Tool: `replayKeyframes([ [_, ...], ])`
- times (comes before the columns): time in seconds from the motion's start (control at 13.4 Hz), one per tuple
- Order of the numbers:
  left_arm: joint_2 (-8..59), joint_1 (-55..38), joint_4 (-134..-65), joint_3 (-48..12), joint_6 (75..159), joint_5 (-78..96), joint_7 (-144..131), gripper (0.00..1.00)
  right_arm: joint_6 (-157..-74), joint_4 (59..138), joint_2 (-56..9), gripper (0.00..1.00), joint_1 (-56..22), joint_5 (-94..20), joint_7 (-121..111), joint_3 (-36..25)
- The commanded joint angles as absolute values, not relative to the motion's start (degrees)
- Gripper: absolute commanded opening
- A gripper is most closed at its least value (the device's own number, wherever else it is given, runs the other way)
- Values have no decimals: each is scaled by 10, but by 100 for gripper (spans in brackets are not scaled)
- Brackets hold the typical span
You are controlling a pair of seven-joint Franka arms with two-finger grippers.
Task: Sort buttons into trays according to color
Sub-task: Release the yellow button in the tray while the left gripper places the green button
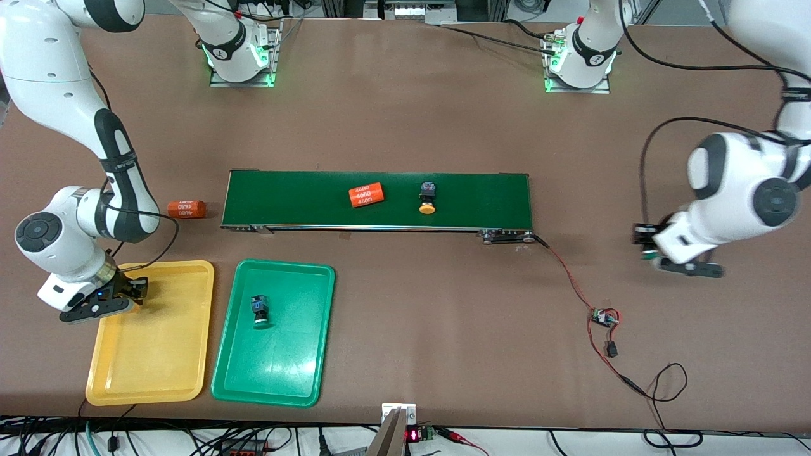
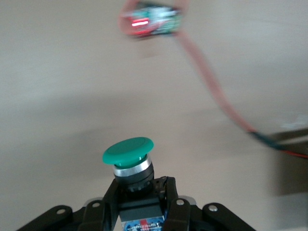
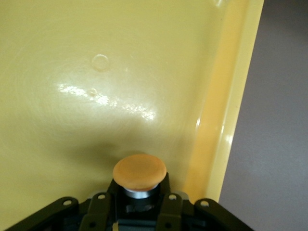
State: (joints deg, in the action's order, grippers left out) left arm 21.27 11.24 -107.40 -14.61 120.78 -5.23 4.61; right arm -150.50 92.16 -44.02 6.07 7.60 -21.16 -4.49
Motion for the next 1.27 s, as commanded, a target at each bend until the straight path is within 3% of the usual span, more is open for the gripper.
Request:
replayKeyframes([
  [0.0,214,99,-1073,-203,1195,-31,-22,34,-1507,910,-444,4,53,73,-182,-41],
  [0.22,222,71,-1074,-265,1197,-21,-147,34,-1507,911,-445,14,48,73,-172,-40],
  [0.45,239,36,-1078,-286,1209,-19,-230,34,-1507,915,-446,72,47,73,-171,-40],
  [0.74,251,16,-1099,-317,1213,-11,-287,34,-1503,916,-441,86,45,74,-179,-39],
  [0.82,256,11,-1108,-318,1213,-11,-288,34,-1496,917,-436,100,43,73,-178,-39],
  [0.89,260,7,-1112,-318,1213,-11,-288,38,-1477,921,-429,100,44,73,-177,-36],
  [1.04,279,4,-1110,-318,1221,-11,-294,64,-1442,933,-409,100,44,55,-173,-29],
  [1.12,277,4,-1110,-318,1234,-11,-294,86,-1427,940,-395,100,44,41,-172,-27],
  [1.19,271,4,-1109,-318,1234,-11,-293,100,-1403,952,-376,100,43,26,-168,-26],
])
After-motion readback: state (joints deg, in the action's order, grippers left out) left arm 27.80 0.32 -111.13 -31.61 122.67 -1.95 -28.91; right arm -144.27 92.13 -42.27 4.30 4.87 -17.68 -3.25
